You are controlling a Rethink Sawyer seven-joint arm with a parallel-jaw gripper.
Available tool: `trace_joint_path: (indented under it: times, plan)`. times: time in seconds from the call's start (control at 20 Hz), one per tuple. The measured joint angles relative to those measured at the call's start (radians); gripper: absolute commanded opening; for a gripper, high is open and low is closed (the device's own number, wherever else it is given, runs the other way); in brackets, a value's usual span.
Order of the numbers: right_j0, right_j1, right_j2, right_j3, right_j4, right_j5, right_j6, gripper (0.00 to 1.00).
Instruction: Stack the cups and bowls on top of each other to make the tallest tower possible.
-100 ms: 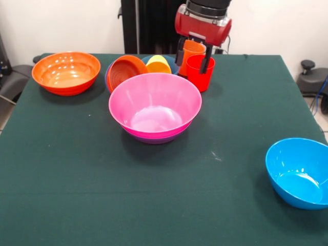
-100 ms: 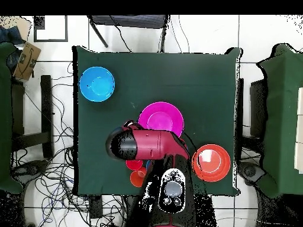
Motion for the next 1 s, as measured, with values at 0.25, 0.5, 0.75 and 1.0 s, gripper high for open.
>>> trace_joint_path:
  times: [0.25, 0.5, 0.75, 1.0]
  plan:
    - [0.005, 0.022, 0.000, 0.000, 0.000, -0.007, 0.000, 1.00]
    - [0.008, 0.036, 0.002, 0.004, 0.004, -0.007, 0.000, 1.00]
    - [0.032, 0.035, -0.001, 0.006, 0.015, -0.008, 0.000, 1.00]
    - [0.062, 0.030, -0.010, 0.007, 0.025, -0.007, 0.000, 1.00]
